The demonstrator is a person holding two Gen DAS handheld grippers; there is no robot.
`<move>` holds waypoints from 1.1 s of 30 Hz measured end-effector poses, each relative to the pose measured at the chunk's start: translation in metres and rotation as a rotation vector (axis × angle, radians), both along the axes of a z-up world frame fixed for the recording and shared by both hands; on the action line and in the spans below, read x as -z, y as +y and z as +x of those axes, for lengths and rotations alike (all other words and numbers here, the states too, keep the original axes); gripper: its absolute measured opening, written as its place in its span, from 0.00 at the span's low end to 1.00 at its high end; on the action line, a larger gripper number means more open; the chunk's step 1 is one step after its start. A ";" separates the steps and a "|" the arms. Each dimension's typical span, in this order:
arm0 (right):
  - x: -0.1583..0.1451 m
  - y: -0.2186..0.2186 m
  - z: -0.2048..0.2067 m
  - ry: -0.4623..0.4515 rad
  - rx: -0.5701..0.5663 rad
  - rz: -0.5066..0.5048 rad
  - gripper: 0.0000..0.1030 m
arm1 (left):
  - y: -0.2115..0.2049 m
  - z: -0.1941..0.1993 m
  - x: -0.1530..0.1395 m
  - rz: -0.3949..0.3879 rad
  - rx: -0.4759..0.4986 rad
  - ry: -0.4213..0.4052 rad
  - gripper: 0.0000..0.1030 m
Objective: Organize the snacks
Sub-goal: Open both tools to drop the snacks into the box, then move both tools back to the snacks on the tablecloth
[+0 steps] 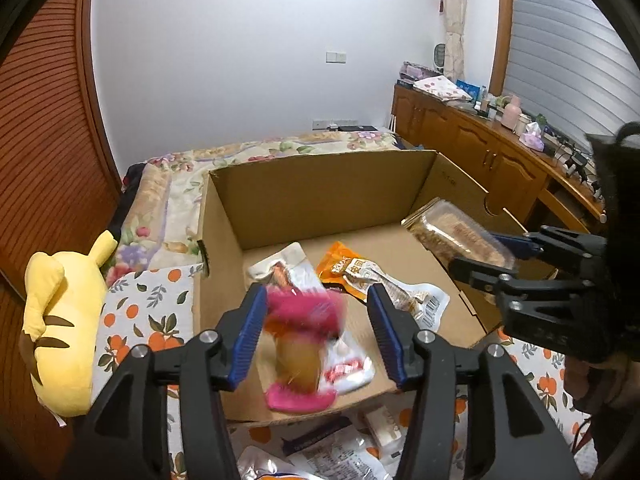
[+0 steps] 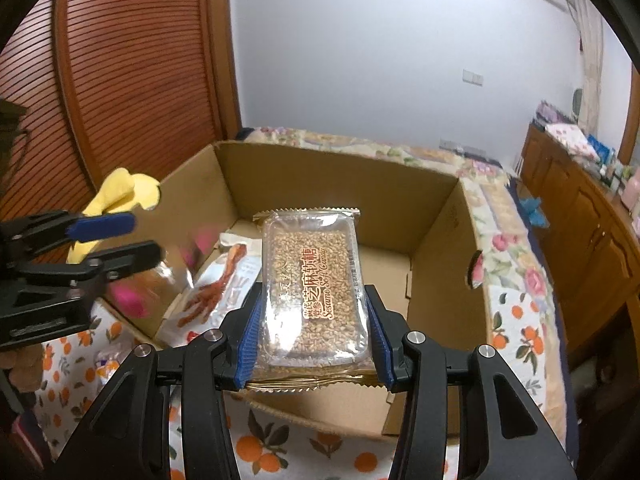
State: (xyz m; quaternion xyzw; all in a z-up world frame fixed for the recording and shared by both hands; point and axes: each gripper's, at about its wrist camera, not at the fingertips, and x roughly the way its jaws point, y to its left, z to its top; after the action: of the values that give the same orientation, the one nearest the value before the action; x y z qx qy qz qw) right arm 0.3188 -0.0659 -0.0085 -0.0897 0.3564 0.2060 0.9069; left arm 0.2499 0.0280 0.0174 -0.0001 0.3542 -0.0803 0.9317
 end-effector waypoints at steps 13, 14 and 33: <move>0.009 0.008 0.011 0.027 0.012 0.015 0.50 | 0.020 -0.023 -0.005 -0.023 -0.002 -0.031 0.53; 0.008 0.008 0.010 0.021 0.013 0.015 0.51 | 0.020 -0.025 -0.006 -0.025 0.001 -0.033 0.53; -0.023 -0.015 -0.099 -0.075 -0.134 0.057 0.54 | 0.000 -0.102 -0.008 -0.036 0.096 -0.098 0.69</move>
State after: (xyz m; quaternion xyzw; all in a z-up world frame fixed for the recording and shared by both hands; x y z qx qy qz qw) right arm 0.2200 -0.0804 0.0146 -0.0950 0.3095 0.2728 0.9060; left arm 0.1476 0.0276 0.0259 0.0043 0.3060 -0.1312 0.9429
